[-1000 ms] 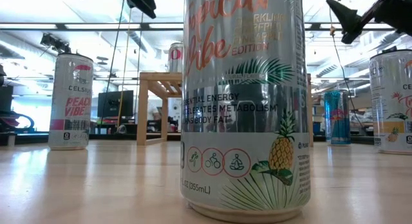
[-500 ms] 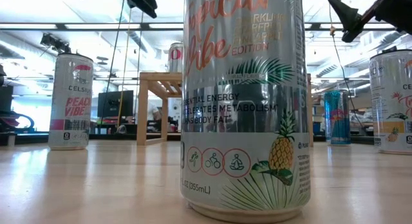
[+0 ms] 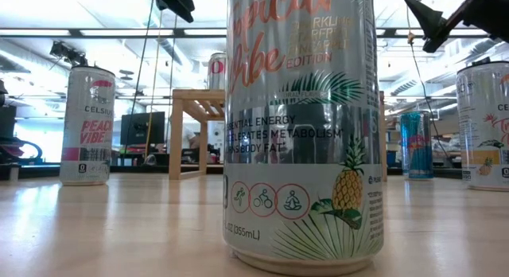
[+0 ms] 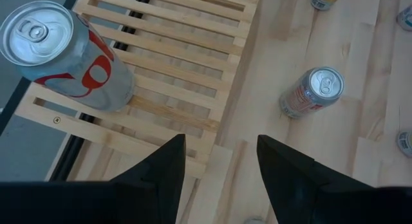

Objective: Place canned beverage on shelf
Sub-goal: Put the top blue soda can on the shelf

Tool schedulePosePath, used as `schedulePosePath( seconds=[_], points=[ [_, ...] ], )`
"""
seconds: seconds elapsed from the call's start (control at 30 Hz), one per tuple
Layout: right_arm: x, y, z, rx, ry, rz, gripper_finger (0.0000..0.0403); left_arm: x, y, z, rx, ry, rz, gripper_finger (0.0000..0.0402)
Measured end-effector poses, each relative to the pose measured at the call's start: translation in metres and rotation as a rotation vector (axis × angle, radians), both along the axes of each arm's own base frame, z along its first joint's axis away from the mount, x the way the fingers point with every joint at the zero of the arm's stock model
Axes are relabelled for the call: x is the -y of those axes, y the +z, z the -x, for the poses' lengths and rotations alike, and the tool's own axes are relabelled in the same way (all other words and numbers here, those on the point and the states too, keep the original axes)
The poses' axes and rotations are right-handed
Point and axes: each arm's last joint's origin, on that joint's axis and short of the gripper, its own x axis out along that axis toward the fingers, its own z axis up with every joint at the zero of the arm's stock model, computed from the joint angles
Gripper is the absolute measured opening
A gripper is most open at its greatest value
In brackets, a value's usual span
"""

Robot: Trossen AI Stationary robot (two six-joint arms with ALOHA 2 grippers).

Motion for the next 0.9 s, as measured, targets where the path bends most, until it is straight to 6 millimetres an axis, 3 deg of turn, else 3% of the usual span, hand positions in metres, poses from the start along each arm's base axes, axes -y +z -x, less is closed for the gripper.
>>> schedulePosePath(
  seconds=[0.33,0.9],
  points=[
    [0.0013,0.0063,0.0053,0.078,-0.062,0.014,0.0393,0.0,0.0,0.0,0.0,-0.001,-0.001,0.0192],
    [0.001,0.0047,0.0039,0.07,0.024,-0.08,0.0393,-0.0001,0.0003,-0.0004,0.002,-0.011,-0.009,0.0192]
  ],
)
